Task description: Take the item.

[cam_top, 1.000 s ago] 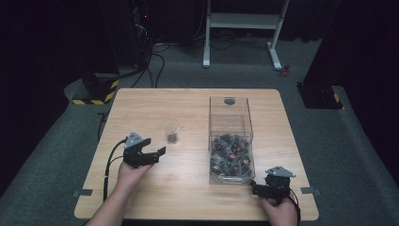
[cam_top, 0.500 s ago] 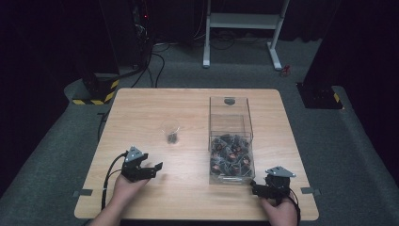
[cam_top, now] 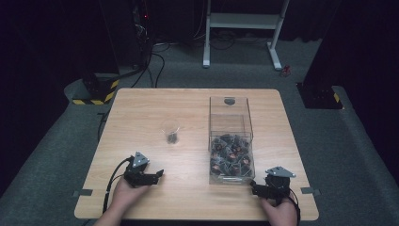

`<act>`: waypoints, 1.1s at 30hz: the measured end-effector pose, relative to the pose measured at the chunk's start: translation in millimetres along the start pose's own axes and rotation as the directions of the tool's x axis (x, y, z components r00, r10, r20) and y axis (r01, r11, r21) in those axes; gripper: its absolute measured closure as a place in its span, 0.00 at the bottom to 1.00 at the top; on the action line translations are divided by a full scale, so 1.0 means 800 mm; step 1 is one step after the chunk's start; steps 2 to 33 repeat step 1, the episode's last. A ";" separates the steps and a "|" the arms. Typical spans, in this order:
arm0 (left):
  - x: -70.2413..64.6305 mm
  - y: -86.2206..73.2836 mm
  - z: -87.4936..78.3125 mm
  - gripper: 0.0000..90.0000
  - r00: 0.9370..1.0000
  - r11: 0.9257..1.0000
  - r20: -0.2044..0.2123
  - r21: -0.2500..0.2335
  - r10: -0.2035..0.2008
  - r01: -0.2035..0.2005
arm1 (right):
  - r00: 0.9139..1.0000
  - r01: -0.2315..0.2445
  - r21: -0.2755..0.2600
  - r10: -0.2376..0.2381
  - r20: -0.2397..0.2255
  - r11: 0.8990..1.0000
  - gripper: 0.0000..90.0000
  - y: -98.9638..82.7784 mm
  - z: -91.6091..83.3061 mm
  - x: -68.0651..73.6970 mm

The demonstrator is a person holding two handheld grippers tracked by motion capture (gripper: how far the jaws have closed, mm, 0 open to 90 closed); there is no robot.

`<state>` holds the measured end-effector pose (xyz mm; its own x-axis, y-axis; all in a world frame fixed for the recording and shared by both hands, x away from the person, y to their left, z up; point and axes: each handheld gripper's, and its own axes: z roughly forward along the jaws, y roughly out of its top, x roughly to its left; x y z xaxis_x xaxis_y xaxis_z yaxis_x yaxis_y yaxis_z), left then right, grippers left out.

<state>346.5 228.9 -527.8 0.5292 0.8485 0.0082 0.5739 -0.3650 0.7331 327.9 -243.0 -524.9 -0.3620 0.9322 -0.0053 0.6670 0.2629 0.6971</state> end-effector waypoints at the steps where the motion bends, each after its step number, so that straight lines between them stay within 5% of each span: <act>1: -0.001 0.000 0.000 0.22 1.000 1.000 0.003 -0.005 0.007 -0.007 | 1.000 0.001 0.002 -0.001 0.000 1.000 0.10 0.000 0.000 0.000; 33: -0.001 0.000 0.000 0.22 1.000 1.000 0.003 -0.005 0.007 -0.007 | 1.000 0.001 0.002 -0.001 0.000 1.000 0.10 0.000 0.000 0.000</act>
